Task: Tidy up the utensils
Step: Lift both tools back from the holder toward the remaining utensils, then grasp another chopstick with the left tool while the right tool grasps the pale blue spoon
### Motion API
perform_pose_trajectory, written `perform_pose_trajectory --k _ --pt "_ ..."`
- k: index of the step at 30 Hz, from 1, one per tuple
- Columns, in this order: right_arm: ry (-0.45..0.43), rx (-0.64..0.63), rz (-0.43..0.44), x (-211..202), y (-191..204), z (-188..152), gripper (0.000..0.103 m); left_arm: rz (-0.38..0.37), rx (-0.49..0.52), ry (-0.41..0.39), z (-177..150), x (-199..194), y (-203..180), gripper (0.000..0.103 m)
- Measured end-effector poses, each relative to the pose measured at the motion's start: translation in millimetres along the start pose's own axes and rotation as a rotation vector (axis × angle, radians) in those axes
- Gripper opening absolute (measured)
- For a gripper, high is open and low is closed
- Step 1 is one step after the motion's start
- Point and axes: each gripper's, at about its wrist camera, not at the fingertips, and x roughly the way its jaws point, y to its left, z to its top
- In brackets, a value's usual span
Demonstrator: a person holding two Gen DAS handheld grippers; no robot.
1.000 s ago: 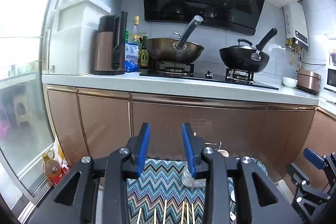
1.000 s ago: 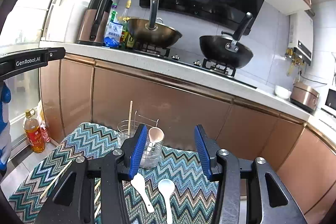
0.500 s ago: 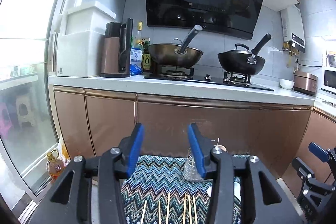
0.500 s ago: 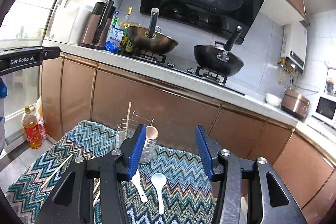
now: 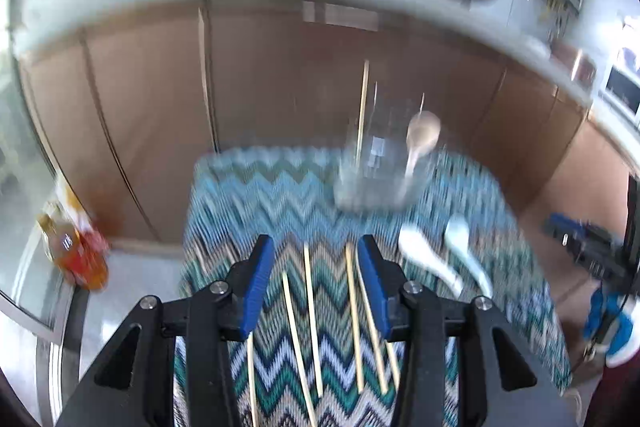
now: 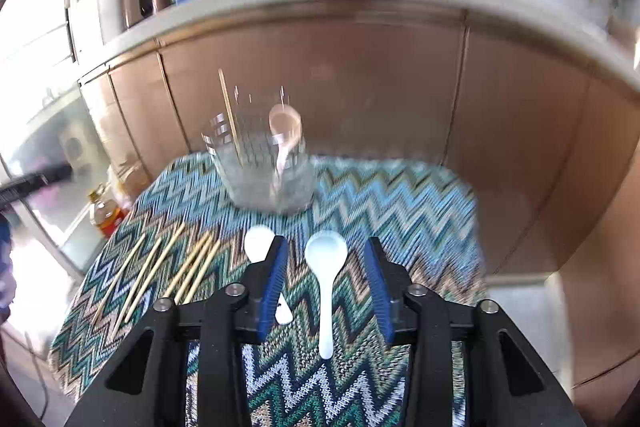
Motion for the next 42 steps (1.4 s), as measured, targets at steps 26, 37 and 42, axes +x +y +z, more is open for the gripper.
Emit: perform_pose_trajectory --k 26,37,42 --pt "0.392 -0.068 0.309 176.9 -39.1 26.7 0.023 -0.052 -0.032 0.514 9.1 195.7 2.8 0.011" --pt "0.392 -0.095 0.328 179.9 -32.4 28.1 0.020 -0.060 -0.030 0.489 19.6 191.6 2.8 0.010" --pt "0.408 -0.105 0.319 182.1 -37.3 30.0 0.026 -0.043 -0.039 0.518 19.3 189.8 24.9 0.011"
